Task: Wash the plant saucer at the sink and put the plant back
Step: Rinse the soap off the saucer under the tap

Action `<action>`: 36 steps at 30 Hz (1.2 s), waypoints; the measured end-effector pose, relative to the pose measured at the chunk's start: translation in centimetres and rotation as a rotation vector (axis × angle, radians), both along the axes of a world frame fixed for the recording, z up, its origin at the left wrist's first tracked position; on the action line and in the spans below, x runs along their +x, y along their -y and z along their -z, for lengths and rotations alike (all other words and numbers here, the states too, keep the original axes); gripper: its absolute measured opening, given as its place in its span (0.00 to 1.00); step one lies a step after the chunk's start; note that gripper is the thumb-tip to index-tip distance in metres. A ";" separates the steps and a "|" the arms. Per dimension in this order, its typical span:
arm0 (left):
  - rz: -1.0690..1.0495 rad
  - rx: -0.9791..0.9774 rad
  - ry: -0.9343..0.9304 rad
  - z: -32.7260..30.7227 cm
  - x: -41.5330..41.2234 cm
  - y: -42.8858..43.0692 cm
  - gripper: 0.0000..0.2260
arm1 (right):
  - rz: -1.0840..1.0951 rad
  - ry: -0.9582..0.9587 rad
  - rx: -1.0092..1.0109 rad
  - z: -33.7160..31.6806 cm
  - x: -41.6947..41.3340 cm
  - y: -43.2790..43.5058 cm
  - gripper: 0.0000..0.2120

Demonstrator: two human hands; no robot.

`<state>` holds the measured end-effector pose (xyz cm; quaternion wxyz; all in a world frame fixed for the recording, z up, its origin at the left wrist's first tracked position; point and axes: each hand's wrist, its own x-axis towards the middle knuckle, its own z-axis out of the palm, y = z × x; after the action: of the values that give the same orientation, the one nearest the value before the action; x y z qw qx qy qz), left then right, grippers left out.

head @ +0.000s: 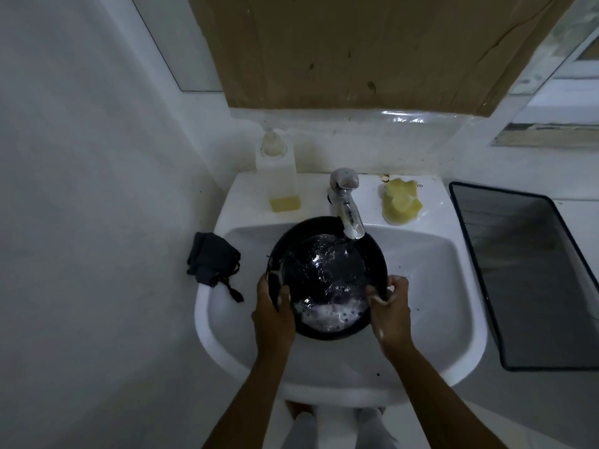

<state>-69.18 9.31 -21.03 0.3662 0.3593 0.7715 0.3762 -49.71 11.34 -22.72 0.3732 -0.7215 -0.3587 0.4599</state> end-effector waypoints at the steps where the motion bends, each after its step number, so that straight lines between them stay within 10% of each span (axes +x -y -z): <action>1: 0.012 -0.008 -0.007 0.2 -0.1 -0.1 0.24 | -0.004 -0.060 0.000 0.1 0.3 0.2 0.16; 7: 0.328 0.015 -0.021 0.5 -3.8 -2.5 0.22 | -0.191 -0.195 -0.054 0.1 1.9 -0.2 0.19; 14: -0.138 0.031 0.095 0.0 1.9 0.6 0.22 | 0.244 -0.003 -0.081 0.3 -3.2 1.1 0.05; 19: -0.009 0.059 0.055 0.1 -0.7 -0.8 0.22 | -0.087 -0.057 -0.102 0.0 -0.4 -0.7 0.02; 24: 0.364 0.059 -0.004 -0.3 -5.6 -3.9 0.22 | -0.306 -0.340 -0.061 -0.9 2.1 -4.5 0.23; 29: 0.220 0.045 0.022 -0.3 -4.7 -3.9 0.20 | -0.216 0.108 -0.012 -0.9 0.7 -3.8 0.05; 36: -0.119 -0.012 0.067 0.5 0.0 0.4 0.19 | -0.030 0.238 -0.059 -0.8 -0.9 -0.1 0.11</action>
<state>-69.21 8.95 -21.53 0.3709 0.2978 0.7812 0.4043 -50.59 11.46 -21.95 0.2998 -0.7763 -0.3975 0.3866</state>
